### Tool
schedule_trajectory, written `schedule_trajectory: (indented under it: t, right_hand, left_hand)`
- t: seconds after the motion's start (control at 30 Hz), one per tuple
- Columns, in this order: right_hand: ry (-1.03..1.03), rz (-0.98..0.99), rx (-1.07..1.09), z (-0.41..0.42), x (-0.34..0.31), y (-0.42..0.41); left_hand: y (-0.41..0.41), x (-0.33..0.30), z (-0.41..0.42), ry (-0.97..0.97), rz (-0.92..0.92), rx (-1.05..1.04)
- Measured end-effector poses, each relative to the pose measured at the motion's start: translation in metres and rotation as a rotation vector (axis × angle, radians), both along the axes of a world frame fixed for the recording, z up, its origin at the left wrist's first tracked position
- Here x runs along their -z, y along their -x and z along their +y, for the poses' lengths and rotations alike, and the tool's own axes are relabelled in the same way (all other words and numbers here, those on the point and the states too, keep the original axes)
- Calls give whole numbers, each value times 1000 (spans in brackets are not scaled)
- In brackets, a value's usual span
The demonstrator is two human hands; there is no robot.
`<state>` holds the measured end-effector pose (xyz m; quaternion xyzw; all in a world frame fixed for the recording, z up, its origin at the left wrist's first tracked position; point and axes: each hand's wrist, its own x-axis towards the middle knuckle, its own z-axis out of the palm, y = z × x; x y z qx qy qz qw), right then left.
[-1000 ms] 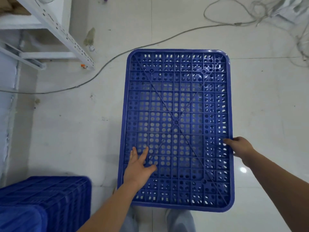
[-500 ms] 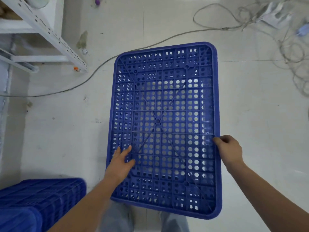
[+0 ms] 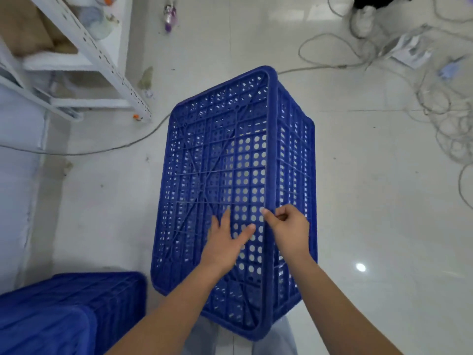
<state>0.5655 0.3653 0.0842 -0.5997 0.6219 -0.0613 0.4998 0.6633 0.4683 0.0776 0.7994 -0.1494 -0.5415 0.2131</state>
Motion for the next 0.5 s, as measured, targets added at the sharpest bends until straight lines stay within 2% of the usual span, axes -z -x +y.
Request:
schedule_trajectory:
  t: [0.13,0.2,0.3,0.43,0.5]
  right_hand:
    - [-14,-11,-98,23,-9,-42]
    - [-22,-21,-128,34,-12,-61]
    - [-74,-61,-147,47,-14,-85]
    - [-161,-181,-182,63,-15,-103]
    - [-94,-184,-126,62,-11,-101]
  left_hand:
    - [-10,-13,27,-9,-92,139]
    - [-20,-12,40,-23,-150,144]
    - [-42,-5,56,-16,-171,92]
    - [-75,-2,79,66,-105,-60]
    - [-91,-4,89,75,-51,-176]
